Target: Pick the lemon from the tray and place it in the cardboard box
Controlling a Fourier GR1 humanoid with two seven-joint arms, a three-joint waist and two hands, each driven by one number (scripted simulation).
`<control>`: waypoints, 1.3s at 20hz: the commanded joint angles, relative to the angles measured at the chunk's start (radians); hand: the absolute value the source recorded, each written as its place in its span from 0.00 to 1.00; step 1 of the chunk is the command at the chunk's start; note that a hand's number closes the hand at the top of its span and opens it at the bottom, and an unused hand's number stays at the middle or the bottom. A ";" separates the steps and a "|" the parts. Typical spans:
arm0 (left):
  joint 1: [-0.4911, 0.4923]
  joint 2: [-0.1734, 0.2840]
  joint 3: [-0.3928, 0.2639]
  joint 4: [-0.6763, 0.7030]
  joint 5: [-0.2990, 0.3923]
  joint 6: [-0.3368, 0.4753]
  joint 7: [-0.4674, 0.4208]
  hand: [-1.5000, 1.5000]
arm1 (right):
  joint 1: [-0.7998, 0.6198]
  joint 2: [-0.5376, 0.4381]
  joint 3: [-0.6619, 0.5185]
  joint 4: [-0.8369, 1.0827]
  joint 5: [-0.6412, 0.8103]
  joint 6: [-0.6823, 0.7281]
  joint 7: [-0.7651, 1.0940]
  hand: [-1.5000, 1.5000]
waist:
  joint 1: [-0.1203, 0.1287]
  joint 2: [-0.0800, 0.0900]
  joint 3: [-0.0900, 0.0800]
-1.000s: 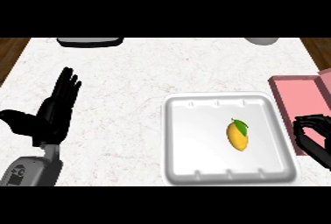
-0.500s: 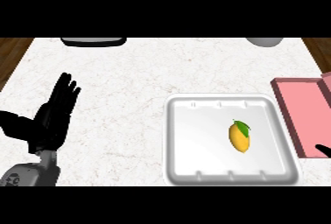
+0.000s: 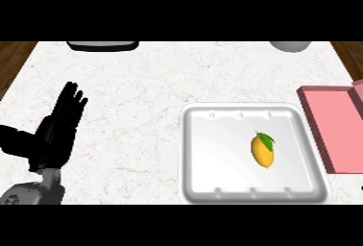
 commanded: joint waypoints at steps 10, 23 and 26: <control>0.028 -0.067 0.016 -0.020 -0.069 -0.013 -0.012 0.50 | -0.126 0.189 0.071 -0.241 0.023 0.058 0.391 0.00 | 0.003 0.002 0.002; -0.008 -0.098 0.061 0.015 -0.101 -0.074 -0.001 0.50 | -0.160 0.407 0.160 -0.149 0.250 0.078 0.417 0.00 | 0.002 0.003 0.003; -0.028 -0.087 0.111 0.057 -0.086 -0.106 -0.004 0.50 | -0.167 0.431 0.108 -0.095 0.284 0.078 0.380 0.00 | 0.001 0.003 0.003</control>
